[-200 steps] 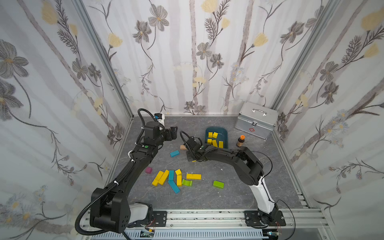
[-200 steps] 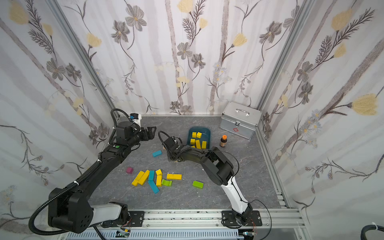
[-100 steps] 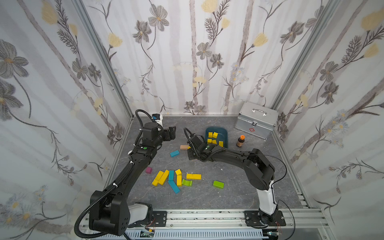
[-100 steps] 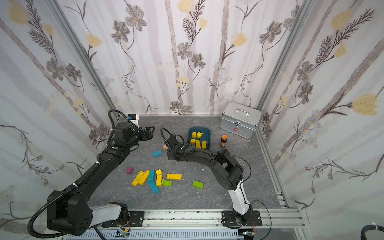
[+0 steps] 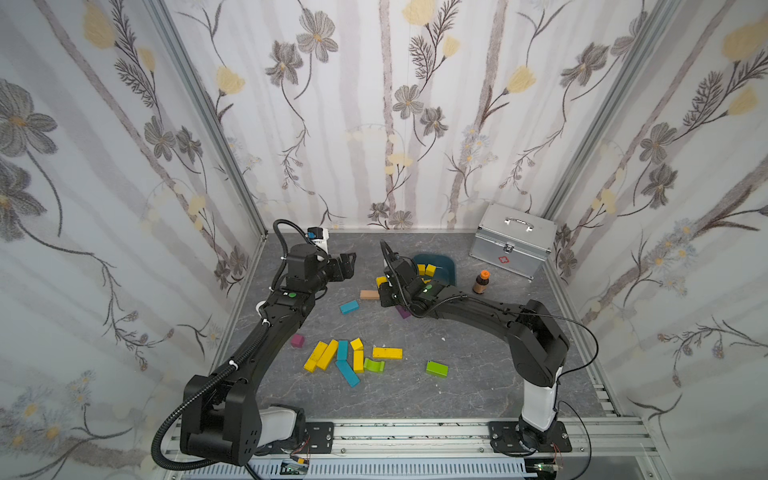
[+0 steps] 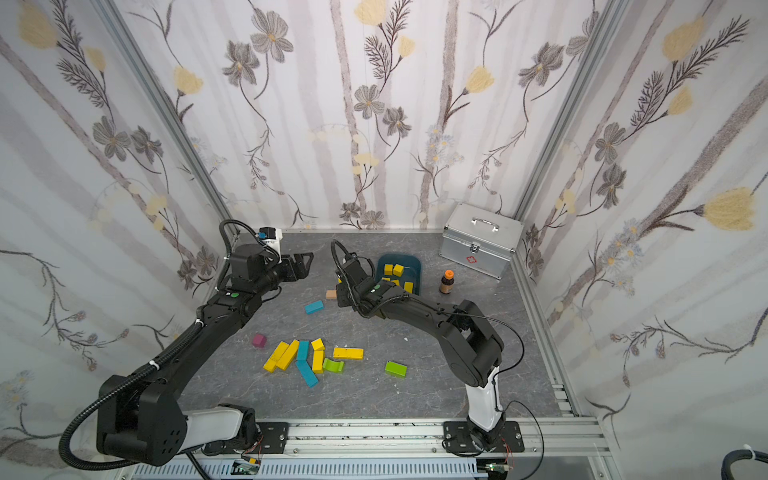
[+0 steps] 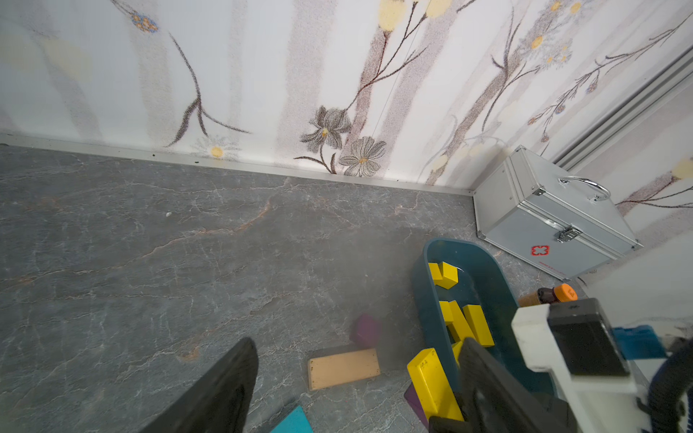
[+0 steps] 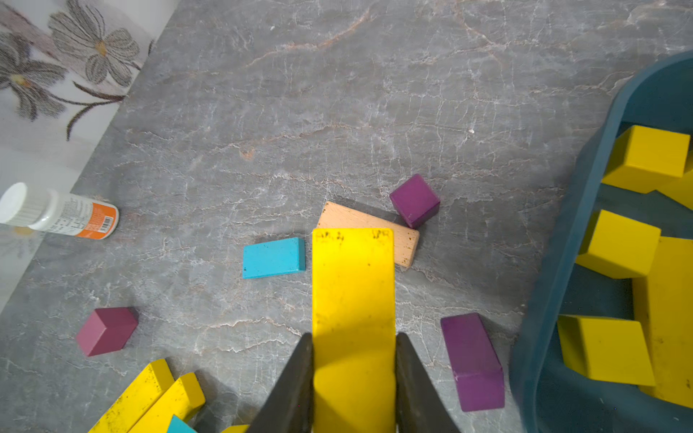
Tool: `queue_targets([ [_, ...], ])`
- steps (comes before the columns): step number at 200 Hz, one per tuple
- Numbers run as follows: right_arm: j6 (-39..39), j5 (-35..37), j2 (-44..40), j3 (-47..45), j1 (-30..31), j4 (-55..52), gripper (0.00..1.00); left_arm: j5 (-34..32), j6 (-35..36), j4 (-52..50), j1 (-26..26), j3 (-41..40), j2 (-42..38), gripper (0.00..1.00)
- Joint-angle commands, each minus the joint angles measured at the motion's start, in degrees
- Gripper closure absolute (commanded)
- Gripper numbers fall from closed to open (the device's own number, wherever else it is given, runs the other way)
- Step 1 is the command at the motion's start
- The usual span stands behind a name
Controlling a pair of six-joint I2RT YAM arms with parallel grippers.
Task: Pick out the yellow building blocks
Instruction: Pick up the building block from the center of the board, then place the building block in the storage box.
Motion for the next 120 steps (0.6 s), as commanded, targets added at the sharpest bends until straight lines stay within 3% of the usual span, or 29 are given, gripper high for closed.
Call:
queue_targets([
  [1,-0.32,-0.16,-1.55,-0.99,-1.1,3.16,0.8,1.37,-1.16,2.54,-0.93,-0.07,0.77,0.16],
  [120,-0.52,0.27,-6.58,-9.1,-10.39,5.68,0.8,6.71,-0.79,-0.23,-13.53,2.91,9.33,0.16],
])
